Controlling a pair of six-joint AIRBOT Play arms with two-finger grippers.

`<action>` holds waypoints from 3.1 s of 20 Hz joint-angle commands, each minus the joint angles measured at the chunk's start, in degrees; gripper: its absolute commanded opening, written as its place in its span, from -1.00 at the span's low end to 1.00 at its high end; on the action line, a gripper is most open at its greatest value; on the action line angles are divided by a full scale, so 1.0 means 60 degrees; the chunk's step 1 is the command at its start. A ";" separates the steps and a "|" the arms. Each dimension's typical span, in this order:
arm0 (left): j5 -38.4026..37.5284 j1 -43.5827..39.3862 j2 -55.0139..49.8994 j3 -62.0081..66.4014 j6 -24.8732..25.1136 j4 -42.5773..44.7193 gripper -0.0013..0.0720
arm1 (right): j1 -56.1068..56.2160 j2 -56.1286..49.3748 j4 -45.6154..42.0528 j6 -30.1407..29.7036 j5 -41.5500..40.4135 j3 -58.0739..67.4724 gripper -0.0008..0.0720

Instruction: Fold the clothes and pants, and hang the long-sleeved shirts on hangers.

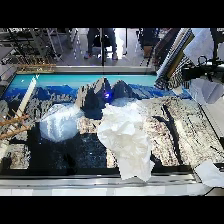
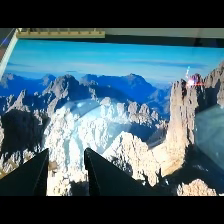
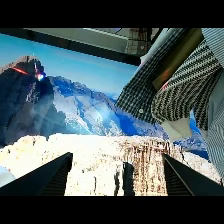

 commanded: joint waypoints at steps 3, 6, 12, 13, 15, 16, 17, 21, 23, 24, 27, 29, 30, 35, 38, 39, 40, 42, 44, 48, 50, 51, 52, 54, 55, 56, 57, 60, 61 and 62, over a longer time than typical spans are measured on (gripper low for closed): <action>0.0004 0.0007 0.0007 0.0000 0.0000 0.0004 -0.32 | 0.0007 -0.0004 0.0007 0.0000 0.0004 -0.0004 0.76; 0.0004 0.0007 0.0007 0.0000 0.0000 0.0004 -0.32 | 0.0007 -0.0004 0.0004 0.0000 0.0004 -0.0004 0.76; 0.0000 0.0007 0.0007 0.0000 0.0000 0.0004 -0.32 | 0.0007 -0.0004 0.0007 0.0000 0.0004 -0.0004 0.76; 0.0000 0.0007 0.0007 0.0000 0.0000 0.0004 -0.32 | 0.0007 -0.0004 0.0007 0.0000 0.0004 -0.0004 0.76; 0.0004 0.0007 0.0007 -0.0004 0.0000 0.0004 -0.32 | 0.0007 -0.0004 0.0007 0.0000 0.0004 -0.0004 0.76; 0.0004 0.0004 0.0007 -0.0004 0.0000 0.0000 -0.32 | 0.0007 -0.0004 0.0109 0.0047 0.0004 -0.0004 0.77; 0.0004 0.0004 0.0007 -0.0004 0.0000 0.0000 -0.32 | 0.0007 0.0000 0.0375 0.0044 0.0018 -0.0004 0.77; 0.0004 0.0004 -0.0149 -0.0004 -0.0004 -0.0033 -0.32 | 0.0007 0.0036 0.1847 0.0080 0.0106 -0.0004 0.77; 0.0000 0.0004 -0.0313 -0.0004 -0.0011 -0.0033 -0.32 | 0.0007 0.0066 0.2076 0.0080 0.0138 -0.0004 0.77; 0.0000 0.0004 -0.0401 -0.0004 -0.0007 -0.0029 -0.32 | 0.0007 0.0080 0.2065 0.0080 0.0120 -0.0004 0.76; -0.0044 0.0004 -0.0619 -0.0025 -0.0011 -0.0211 -0.32 | 0.0007 0.0084 0.2065 0.0080 0.0127 -0.0004 0.77; -0.0047 0.0000 -0.0732 -0.0025 -0.0007 -0.0794 -0.28 | 0.0007 0.0087 0.2058 0.0076 0.0117 -0.0004 0.77; -0.0109 -0.0015 -0.0805 -0.0029 0.0018 -0.1370 0.29 | 0.0007 0.0084 0.2062 0.0080 0.0098 -0.0004 0.77; -0.1308 -0.0831 -0.2157 -0.0029 0.1348 -0.5952 0.93 | 0.0007 0.0044 0.2098 0.0586 0.0492 -0.0007 0.69; -0.2801 -0.2102 -0.3912 -0.0029 0.1956 -0.7169 0.93 | 0.0007 -0.0295 0.2681 0.0058 0.3118 -0.0073 0.57; -0.3253 -0.2586 -0.4597 -0.0029 0.2087 -0.7286 0.93 | 0.0007 -0.0430 0.3279 -0.0557 0.4160 -0.0284 0.57; -0.3541 -0.3005 -0.5220 -0.0029 0.2084 -0.7282 0.93 | 0.0007 -0.0510 0.4065 -0.1096 0.4892 -0.0769 0.57; -0.3741 -0.3734 -0.6382 -0.0029 0.2240 -0.7289 0.93 | 0.0073 -0.0521 0.5632 -0.1268 0.4783 -0.2204 0.57; -0.3730 -0.4215 -0.7246 -0.0029 0.2597 -0.7293 0.93 | 0.0372 -0.0586 0.6014 -0.1537 0.4040 -0.3657 0.58; -0.3308 -0.4484 -0.8138 -0.0029 0.2900 -0.7340 0.93 | 0.1151 -0.1235 0.6007 -0.2014 0.2747 -0.5162 0.60; -0.2718 -0.4484 -0.8404 -0.0025 0.2900 -0.7759 0.93 | 0.1534 -0.1734 0.6138 -0.2255 0.2492 -0.5166 0.59; -0.2441 -0.4488 -0.8542 -0.0025 0.2896 -0.8058 0.93 | 0.1716 -0.1927 0.6226 -0.2259 0.2288 -0.5162 0.58; -0.2146 -0.4488 -0.8677 -0.0025 0.2801 -0.8266 0.92 | 0.1920 -0.2109 0.6262 -0.2255 0.2058 -0.5162 0.57; -0.1322 -0.4484 -0.8921 -0.0025 0.1745 -0.8244 0.51 | 0.2248 -0.2382 0.6226 -0.2240 0.1643 -0.5162 0.17; -0.0994 -0.4455 -0.9016 -0.0025 0.1399 -0.8247 -0.01 | 0.2339 -0.2448 0.6175 -0.2175 0.1319 -0.5162 -0.28; -0.0911 -0.4404 -0.9052 -0.0025 0.1202 -0.8258 -0.72 | 0.2368 -0.2441 0.6080 -0.2102 0.1045 -0.5133 -0.71; -0.0929 -0.4353 -0.9034 -0.0025 0.1242 -0.8251 -0.91 | 0.2353 -0.2422 0.5869 -0.1887 0.0925 -0.5002 -0.77; -0.1042 -0.3861 -0.8644 -0.0022 0.1446 -0.8273 -0.92 | 0.2320 -0.2310 0.4313 -0.1264 0.1242 -0.3861 -0.93; -0.1042 -0.3570 -0.8324 0.0022 0.1661 -0.8397 -0.92 | 0.2320 -0.2240 0.3901 -0.1198 0.1370 -0.3253 -0.93; -0.1045 -0.3177 -0.7909 0.0240 0.1821 -0.8652 -0.92 | 0.2320 -0.2182 0.3723 -0.1202 0.1319 -0.2619 -0.93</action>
